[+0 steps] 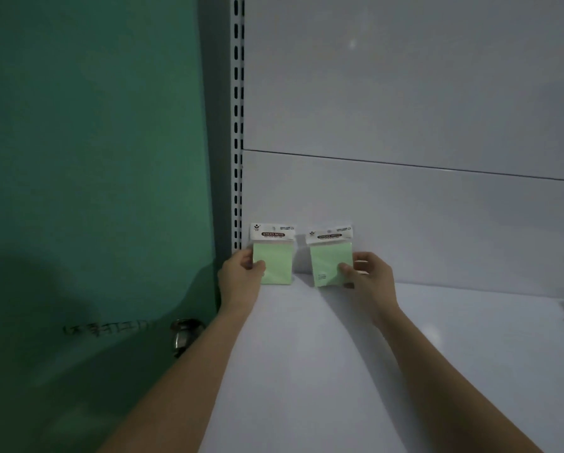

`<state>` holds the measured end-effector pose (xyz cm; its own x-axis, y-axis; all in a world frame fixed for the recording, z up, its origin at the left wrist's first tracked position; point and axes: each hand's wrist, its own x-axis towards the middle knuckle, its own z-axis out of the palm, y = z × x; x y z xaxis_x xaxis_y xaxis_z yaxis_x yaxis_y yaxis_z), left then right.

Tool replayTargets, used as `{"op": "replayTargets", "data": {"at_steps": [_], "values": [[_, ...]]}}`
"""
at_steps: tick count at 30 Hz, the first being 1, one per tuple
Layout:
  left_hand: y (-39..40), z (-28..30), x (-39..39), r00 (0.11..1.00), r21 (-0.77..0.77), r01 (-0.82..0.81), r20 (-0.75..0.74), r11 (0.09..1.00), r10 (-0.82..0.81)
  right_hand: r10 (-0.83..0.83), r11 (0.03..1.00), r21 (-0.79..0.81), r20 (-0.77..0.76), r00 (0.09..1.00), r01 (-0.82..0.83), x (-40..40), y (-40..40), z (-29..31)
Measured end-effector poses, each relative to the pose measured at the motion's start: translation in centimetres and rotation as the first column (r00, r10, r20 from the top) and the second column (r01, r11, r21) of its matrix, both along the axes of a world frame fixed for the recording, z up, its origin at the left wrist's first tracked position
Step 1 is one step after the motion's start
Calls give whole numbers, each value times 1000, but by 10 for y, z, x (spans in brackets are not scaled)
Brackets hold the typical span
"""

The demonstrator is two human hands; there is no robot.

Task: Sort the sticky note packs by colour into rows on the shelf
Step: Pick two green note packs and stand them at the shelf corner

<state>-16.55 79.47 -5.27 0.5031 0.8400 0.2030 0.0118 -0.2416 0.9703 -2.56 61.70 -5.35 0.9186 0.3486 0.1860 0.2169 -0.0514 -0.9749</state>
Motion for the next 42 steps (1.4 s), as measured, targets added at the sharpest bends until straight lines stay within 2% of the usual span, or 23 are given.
{"op": "replayTargets", "data": {"at_steps": [4,9,13,16,19,23,26,31,35,38,42], "values": [[2,-1,1,1000,-7,5,-5,1000,-5,166,975,178,-193,967,-132,-17,17,7],[5,0,0,999,-23,-21,34,1000,22,255,960,202,-326,910,-196,-30,35,17],[6,2,-4,994,-91,-79,64,993,85,179,984,56,-258,949,-171,-39,45,10],[6,6,-7,981,-180,-155,92,971,174,164,986,11,-210,964,-165,-46,51,4],[9,15,-14,992,-198,-107,41,974,117,160,986,-18,-174,972,-165,-51,58,2],[22,34,-35,995,-33,13,-95,999,-16,133,981,-129,-98,986,-145,-53,65,2],[27,37,-53,986,70,58,-159,996,-47,83,966,-246,9,997,-78,-53,68,1],[21,23,-66,970,147,126,-227,981,-91,16,962,-274,100,995,12,-63,71,-1],[7,15,-68,939,306,236,-315,922,-136,0,953,-299,156,988,48,-70,73,1],[-4,17,-68,912,418,325,-376,849,-164,0,963,-269,124,992,33,-70,67,3],[-27,24,-67,848,440,439,-490,783,-201,58,949,-315,87,995,-27,-69,30,7]]}}
